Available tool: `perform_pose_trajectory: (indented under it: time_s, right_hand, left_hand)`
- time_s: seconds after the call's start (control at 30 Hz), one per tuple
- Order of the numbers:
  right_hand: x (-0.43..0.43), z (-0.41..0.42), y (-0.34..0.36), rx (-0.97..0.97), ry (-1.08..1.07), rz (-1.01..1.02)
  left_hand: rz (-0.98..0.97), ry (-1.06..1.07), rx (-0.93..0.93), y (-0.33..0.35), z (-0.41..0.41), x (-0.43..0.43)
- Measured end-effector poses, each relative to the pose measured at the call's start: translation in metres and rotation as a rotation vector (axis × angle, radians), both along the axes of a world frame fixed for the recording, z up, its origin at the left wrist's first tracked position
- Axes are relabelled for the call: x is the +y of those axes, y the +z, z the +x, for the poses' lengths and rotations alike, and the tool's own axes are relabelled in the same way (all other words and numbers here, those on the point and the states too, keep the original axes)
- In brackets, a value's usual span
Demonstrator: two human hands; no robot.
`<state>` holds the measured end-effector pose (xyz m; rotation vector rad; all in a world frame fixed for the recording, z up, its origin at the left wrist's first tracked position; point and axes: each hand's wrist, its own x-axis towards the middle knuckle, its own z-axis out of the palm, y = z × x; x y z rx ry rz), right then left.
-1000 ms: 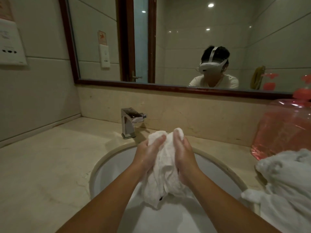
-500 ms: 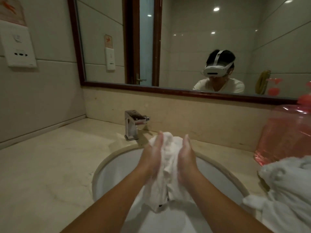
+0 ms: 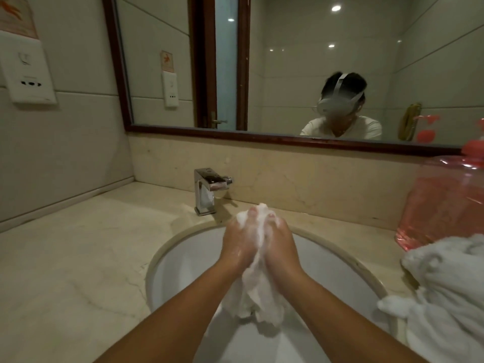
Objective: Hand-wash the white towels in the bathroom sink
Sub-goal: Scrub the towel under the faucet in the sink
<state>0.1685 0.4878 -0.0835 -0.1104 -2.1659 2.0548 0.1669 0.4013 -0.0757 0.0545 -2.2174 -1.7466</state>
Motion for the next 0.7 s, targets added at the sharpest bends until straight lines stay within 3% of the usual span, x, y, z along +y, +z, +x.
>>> perform_pose_trajectory:
  time_s: [0.1, 0.17, 0.27, 0.3, 0.5, 0.7]
  right_hand:
    - [0.017, -0.018, 0.013, -0.088, -0.055, -0.165]
    - [0.019, -0.016, 0.013, -0.065, -0.013, -0.118]
    - [0.013, -0.004, 0.005, -0.068, 0.079, -0.067]
    - [0.013, -0.007, 0.000, -0.066, 0.080, -0.076]
    - [0.004, -0.004, -0.005, 0.058, 0.021, 0.026]
    - [-0.012, 0.011, 0.022, -0.026, 0.064, 0.209]
  left_hand:
    - [-0.034, -0.152, 0.068, -0.009, 0.015, 0.015]
    - [-0.010, -0.108, 0.057, -0.010, 0.005, 0.013]
    - [-0.255, 0.020, 0.053, -0.009, -0.019, -0.003]
    - [-0.255, 0.022, 0.055, -0.012, -0.023, -0.006]
    - [-0.061, 0.027, 0.028, -0.022, -0.030, -0.011]
    - [0.091, 0.189, -0.037, 0.007, 0.012, -0.023]
